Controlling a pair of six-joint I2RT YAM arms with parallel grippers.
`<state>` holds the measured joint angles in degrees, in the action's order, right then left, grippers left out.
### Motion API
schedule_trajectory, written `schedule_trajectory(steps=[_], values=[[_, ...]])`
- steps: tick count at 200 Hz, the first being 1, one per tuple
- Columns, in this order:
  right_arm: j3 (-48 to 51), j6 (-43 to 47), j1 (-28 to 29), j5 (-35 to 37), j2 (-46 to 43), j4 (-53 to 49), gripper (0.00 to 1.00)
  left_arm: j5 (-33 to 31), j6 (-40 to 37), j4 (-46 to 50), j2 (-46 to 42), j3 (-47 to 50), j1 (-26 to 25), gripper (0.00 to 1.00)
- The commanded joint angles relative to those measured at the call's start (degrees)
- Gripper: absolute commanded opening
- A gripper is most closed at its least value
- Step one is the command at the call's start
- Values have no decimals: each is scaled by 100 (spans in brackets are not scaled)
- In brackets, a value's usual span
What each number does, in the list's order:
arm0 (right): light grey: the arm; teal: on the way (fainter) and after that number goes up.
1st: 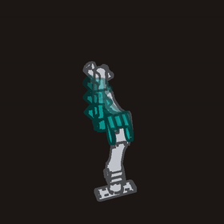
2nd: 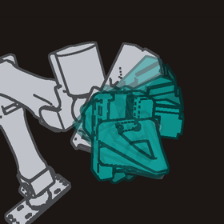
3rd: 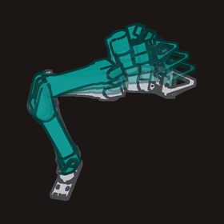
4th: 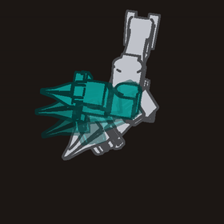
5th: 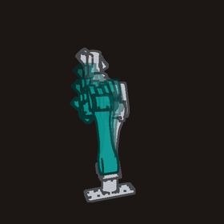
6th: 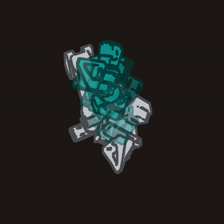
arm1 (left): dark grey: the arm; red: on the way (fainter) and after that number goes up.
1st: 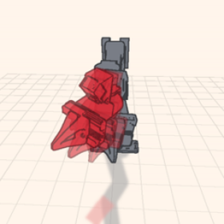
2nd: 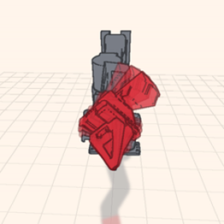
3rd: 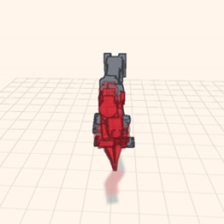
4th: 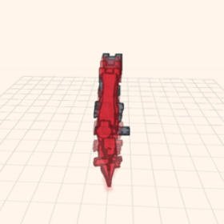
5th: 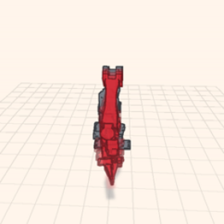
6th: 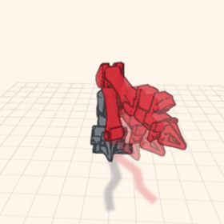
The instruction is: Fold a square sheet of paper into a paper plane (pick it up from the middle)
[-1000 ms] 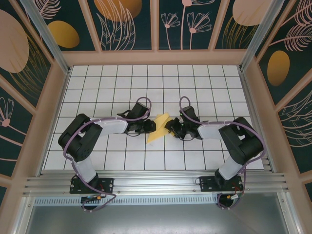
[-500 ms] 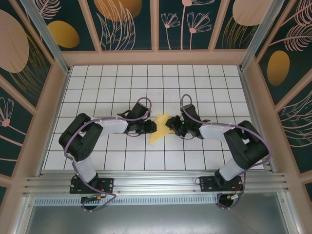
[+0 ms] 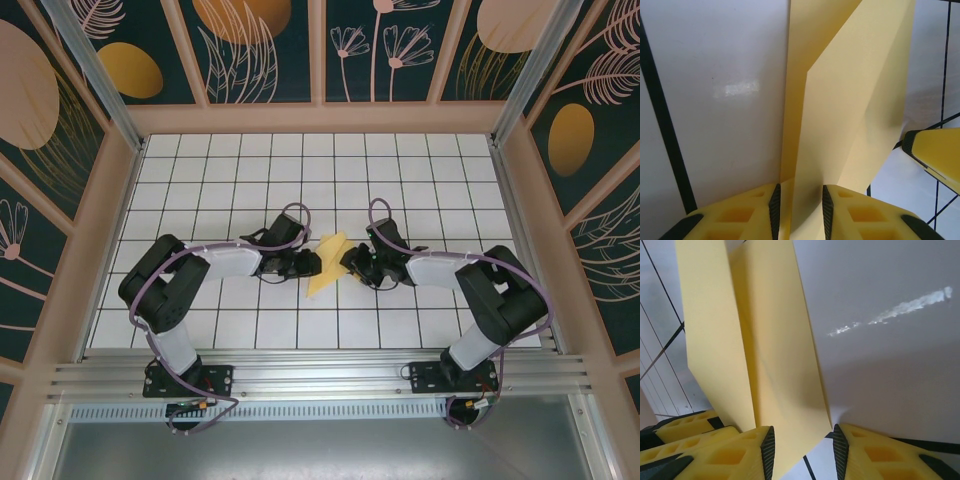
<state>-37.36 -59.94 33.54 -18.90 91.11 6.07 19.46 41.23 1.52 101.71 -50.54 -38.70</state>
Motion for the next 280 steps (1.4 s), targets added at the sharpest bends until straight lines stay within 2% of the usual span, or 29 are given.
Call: schedule_trajectory(steps=[1, 67, 110, 149, 198, 226, 238, 254, 280], values=[[-75, 26, -5, -72, 111, 97, 39, 216, 139, 82, -94, 168, -60, 31], [-113, -127, 27, -224, 343, 415, 37, 570, 315, -266, -75, 353, -84, 30], [-114, -146, -11, -293, 321, 607, 38, 575, 387, -318, -55, 416, -112, 31], [62, -206, -8, -784, 311, 1432, 40, 637, 480, -473, -130, 465, -134, 30], [151, -62, 52, -599, 221, 1410, 43, 431, 670, -615, -202, 589, -127, 30], [218, 9, 106, -729, 293, 1600, 44, 409, 754, -765, -272, 734, -127, 29], [180, 118, 148, -712, 364, 1646, 43, 435, 788, -852, -304, 803, -123, 29], [140, 249, 153, -877, 416, 1850, 42, 434, 815, -867, -314, 830, -127, 23], [-5, 496, 162, -924, 558, 1810, 41, 444, 795, -829, -317, 799, -129, 25]])
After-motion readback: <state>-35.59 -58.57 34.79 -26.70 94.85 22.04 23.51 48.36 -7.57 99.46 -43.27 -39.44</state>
